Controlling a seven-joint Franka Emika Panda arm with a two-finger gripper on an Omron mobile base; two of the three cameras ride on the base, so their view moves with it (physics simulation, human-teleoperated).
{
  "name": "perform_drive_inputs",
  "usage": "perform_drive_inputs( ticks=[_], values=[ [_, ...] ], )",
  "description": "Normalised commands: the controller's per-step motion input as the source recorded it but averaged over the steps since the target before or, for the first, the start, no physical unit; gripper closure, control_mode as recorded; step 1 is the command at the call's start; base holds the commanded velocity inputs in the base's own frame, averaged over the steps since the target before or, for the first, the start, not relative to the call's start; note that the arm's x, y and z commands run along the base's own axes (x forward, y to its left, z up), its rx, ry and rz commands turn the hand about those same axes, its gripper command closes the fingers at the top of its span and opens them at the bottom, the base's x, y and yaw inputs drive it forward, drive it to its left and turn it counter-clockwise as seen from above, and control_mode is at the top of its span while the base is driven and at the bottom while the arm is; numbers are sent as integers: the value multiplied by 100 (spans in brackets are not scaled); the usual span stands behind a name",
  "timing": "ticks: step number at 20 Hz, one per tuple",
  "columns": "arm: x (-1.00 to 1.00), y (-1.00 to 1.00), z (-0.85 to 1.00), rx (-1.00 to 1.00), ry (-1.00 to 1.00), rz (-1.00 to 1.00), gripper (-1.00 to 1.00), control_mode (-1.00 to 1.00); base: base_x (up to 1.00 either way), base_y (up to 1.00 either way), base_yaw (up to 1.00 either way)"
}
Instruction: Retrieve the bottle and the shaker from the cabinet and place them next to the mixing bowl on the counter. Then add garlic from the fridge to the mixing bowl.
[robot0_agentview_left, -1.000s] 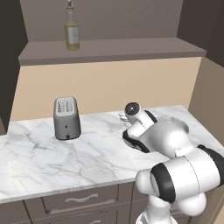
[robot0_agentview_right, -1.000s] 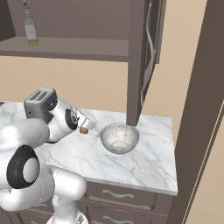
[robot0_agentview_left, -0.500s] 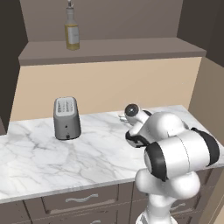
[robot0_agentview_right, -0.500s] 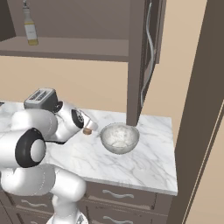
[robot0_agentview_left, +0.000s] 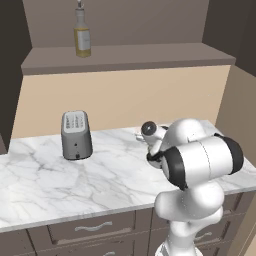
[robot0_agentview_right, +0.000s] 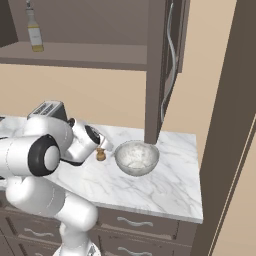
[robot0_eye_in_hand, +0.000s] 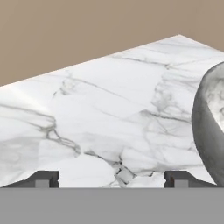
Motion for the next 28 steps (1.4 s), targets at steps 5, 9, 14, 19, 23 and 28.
perform_drive_inputs(
  ticks=[5, 9, 14, 19, 23, 28],
  values=[
    [2, 0, -4, 0, 0, -1, -100, -100, 0, 0, 0],
    [-3, 0, 46, 0, 0, 0, -100, -100, 0, 0, 0],
    [0, 0, 99, 0, 0, 0, -100, -100, 0, 0, 0],
    [0, 0, 100, 0, 6, 2, -100, -100, 0, 0, 0],
    [0, 0, 100, 0, 16, 10, -100, -100, 0, 0, 0],
    [-18, 16, 98, -3, 17, 22, -100, -100, 0, 0, 0]
  ],
)
